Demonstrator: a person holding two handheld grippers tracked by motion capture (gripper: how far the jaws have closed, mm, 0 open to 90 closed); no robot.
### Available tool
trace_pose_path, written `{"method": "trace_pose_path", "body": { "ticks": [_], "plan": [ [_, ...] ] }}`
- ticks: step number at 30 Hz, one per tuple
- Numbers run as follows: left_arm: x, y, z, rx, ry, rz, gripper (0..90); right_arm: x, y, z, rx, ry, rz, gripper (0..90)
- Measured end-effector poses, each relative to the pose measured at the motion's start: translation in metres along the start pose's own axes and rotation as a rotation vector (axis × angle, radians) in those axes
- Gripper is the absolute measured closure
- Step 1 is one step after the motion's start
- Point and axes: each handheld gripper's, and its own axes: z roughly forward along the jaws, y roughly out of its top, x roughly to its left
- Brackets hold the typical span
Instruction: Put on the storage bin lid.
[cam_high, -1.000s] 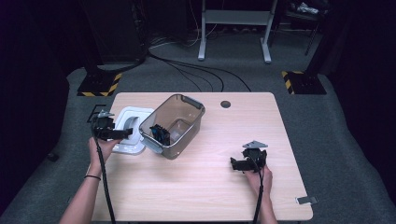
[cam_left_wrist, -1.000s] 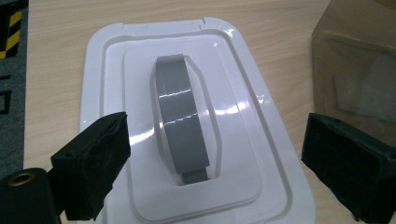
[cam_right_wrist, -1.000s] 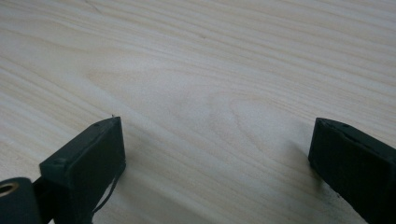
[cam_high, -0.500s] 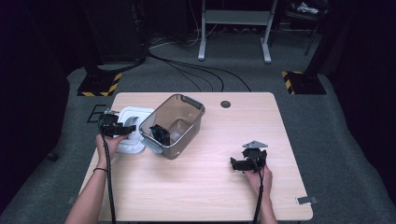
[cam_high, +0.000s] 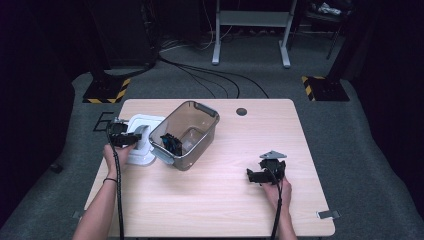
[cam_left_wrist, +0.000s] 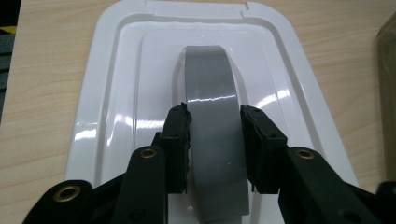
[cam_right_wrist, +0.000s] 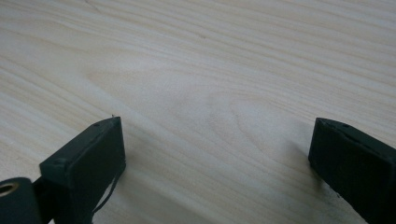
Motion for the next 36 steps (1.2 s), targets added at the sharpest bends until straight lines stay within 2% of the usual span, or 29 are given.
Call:
{"method": "trace_pose_path", "body": {
  "ticks": [5, 12, 13, 16, 18, 19, 22, 30, 36],
  "plan": [
    [0.002, 0.0, -0.003, -0.008, -0.002, -0.009, 66.6, 0.0, 0.0, 0.0, 0.0, 0.0, 0.0, 3.1],
    [-0.001, 0.003, -0.011, -0.022, -0.003, 0.007, 66.8, 0.0, 0.0, 0.0, 0.0, 0.0, 0.0, 3.2],
    [-0.003, 0.003, -0.011, -0.034, -0.003, -0.002, 66.8, 0.0, 0.0, 0.0, -0.001, 0.001, -0.002, 3.1],
    [-0.005, 0.006, -0.015, -0.047, -0.003, 0.008, 66.9, 0.0, 0.0, 0.0, -0.001, 0.0, -0.001, 3.2],
    [-0.004, 0.009, -0.018, -0.039, -0.017, 0.004, 66.9, 0.0, 0.0, 0.0, -0.001, 0.001, -0.001, 3.2],
    [-0.004, 0.01, -0.019, -0.051, -0.016, -0.006, 66.9, 0.0, 0.0, 0.0, 0.0, 0.0, 0.0, 3.2],
    [-0.004, 0.016, -0.024, -0.056, -0.013, -0.002, 66.9, 0.0, 0.0, 0.0, 0.0, 0.0, 0.0, 3.2],
    [-0.002, 0.031, -0.04, -0.069, 0.014, 0.019, 67.0, 0.0, 0.0, 0.0, -0.001, 0.001, -0.001, 3.1],
    [-0.002, 0.045, -0.054, -0.086, 0.029, 0.017, 67.0, 0.0, 0.0, 0.0, 0.0, 0.001, 0.0, 3.1]
  ]
}}
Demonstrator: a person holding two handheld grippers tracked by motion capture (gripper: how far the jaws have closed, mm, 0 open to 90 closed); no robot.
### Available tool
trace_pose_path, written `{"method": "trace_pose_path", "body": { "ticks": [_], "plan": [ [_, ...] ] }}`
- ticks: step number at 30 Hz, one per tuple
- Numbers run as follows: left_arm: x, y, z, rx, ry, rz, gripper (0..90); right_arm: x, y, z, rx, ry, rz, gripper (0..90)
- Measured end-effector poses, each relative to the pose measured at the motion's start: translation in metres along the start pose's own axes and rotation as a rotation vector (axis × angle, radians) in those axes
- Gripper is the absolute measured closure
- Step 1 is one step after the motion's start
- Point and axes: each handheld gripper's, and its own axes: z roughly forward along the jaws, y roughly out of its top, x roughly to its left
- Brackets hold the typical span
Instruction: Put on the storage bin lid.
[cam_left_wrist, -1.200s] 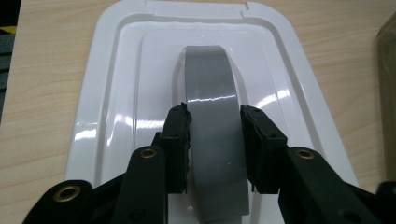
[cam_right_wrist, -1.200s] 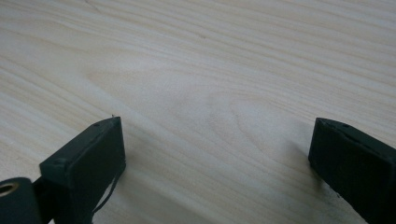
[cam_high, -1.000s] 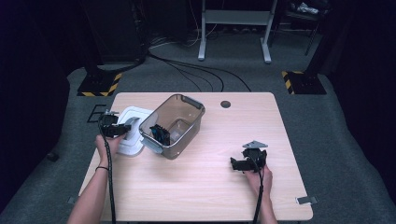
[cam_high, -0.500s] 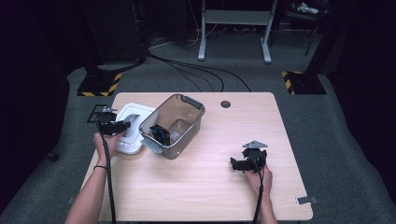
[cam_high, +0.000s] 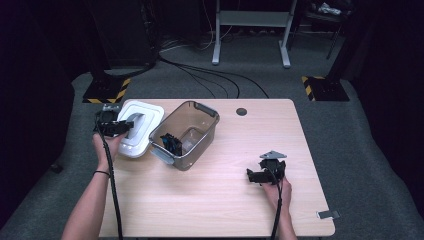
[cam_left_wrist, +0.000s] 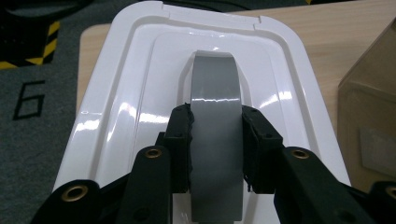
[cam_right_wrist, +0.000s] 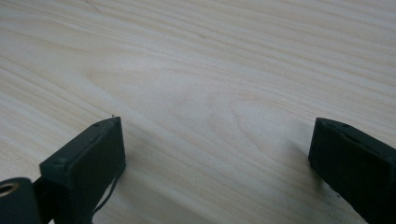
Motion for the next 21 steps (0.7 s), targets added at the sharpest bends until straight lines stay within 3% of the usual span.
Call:
{"method": "trace_pose_path", "body": {
  "ticks": [14, 21],
  "plan": [
    [-0.006, 0.03, -0.023, -0.026, 0.014, 0.046, 67.1, 0.0, 0.0, 0.0, -0.001, 0.0, 0.001, 3.2],
    [-0.006, 0.043, -0.036, -0.049, 0.011, 0.044, 67.0, 0.0, 0.0, 0.0, -0.001, -0.001, 0.002, 3.2]
  ]
}}
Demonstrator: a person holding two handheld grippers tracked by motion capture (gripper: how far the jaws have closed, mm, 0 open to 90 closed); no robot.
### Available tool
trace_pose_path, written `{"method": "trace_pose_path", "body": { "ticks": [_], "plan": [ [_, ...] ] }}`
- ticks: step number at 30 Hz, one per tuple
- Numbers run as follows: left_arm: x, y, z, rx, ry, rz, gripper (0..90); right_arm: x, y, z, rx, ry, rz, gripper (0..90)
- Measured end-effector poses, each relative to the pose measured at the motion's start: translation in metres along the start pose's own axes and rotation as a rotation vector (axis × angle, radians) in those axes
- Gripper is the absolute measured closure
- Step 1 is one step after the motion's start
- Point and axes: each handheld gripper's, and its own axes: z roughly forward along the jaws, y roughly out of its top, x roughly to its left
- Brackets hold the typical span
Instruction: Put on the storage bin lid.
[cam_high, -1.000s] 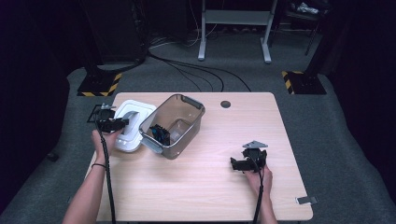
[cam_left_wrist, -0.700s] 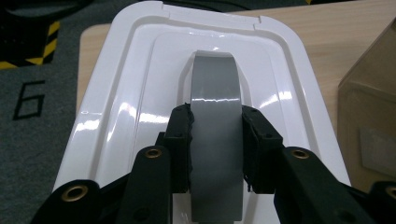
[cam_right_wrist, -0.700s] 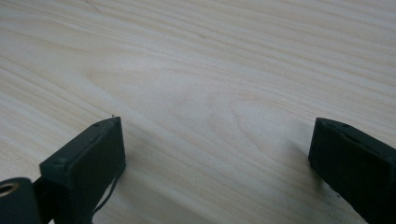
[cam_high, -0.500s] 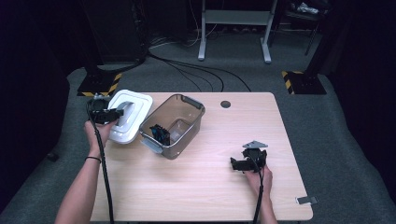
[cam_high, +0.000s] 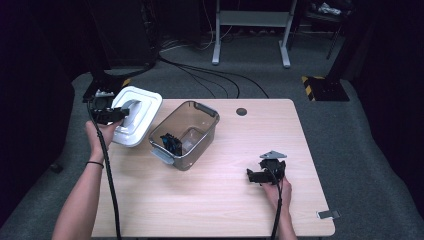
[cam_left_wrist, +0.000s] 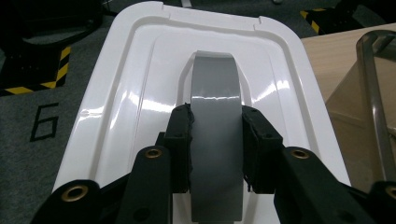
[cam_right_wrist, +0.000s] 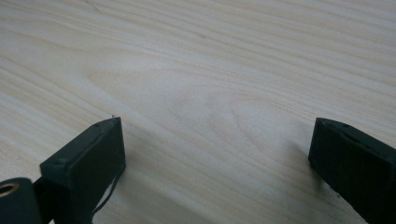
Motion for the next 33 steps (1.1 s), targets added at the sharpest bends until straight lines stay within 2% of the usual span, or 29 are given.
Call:
{"method": "trace_pose_path", "body": {
  "ticks": [5, 17, 18, 29, 33],
  "plan": [
    [-0.003, 0.011, -0.011, -0.017, -0.021, 0.01, 67.0, 0.0, 0.0, 0.0, 0.0, 0.001, 0.0, 3.2],
    [-0.023, 0.037, -0.031, -0.031, -0.076, 0.033, 67.0, 0.0, 0.0, 0.0, 0.0, 0.0, 0.0, 3.1],
    [-0.024, 0.039, -0.033, -0.031, -0.082, 0.045, 67.1, 0.0, 0.0, 0.0, 0.0, 0.001, -0.001, 3.1],
    [-0.049, 0.055, -0.049, -0.047, -0.141, 0.066, 67.0, 0.0, 0.0, 0.0, 0.001, 0.001, -0.001, 3.1],
    [-0.061, 0.061, -0.052, -0.047, -0.165, 0.092, 67.0, 0.0, 0.0, 0.0, 0.001, 0.0, -0.001, 3.2]
  ]
}}
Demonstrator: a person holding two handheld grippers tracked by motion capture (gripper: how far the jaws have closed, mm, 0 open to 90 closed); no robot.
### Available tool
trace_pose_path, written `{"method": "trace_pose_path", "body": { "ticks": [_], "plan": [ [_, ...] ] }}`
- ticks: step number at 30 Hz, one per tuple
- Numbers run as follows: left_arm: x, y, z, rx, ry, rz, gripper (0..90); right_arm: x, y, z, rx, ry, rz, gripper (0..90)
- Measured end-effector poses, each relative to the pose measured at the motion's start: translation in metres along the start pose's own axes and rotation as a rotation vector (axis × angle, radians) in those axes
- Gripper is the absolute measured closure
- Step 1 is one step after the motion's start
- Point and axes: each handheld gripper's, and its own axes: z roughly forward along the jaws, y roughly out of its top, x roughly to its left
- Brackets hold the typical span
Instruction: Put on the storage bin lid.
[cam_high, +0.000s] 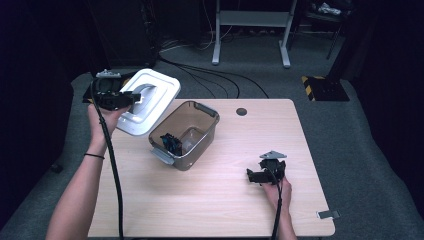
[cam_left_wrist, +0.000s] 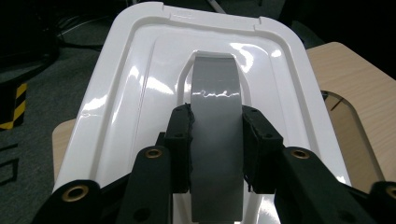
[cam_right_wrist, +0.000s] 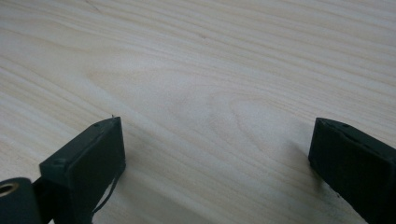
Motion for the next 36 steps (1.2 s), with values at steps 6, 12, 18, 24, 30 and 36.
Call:
{"method": "trace_pose_path", "body": {
  "ticks": [6, 12, 18, 24, 30, 36],
  "plan": [
    [-0.015, 0.007, 0.003, 0.009, -0.026, 0.021, 67.0, 0.0, 0.0, 0.0, 0.0, 0.0, -0.001, 3.2],
    [-0.027, 0.011, 0.011, 0.031, -0.064, 0.032, 66.9, 0.0, 0.0, 0.0, 0.0, 0.001, 0.001, 3.1],
    [-0.044, 0.013, 0.026, 0.073, -0.106, 0.049, 67.0, 0.0, 0.0, 0.0, -0.001, 0.001, 0.004, 3.1],
    [-0.06, 0.01, 0.043, 0.12, -0.128, 0.064, 66.9, 0.0, 0.0, 0.0, -0.002, 0.001, 0.003, 3.2],
    [-0.071, 0.006, 0.058, 0.168, -0.141, 0.066, 66.9, 0.0, 0.0, 0.0, -0.001, 0.0, 0.003, 3.2],
    [-0.08, 0.0, 0.075, 0.218, -0.16, 0.06, 66.9, 0.0, 0.0, 0.0, -0.001, -0.001, 0.0, 3.2]
  ]
}}
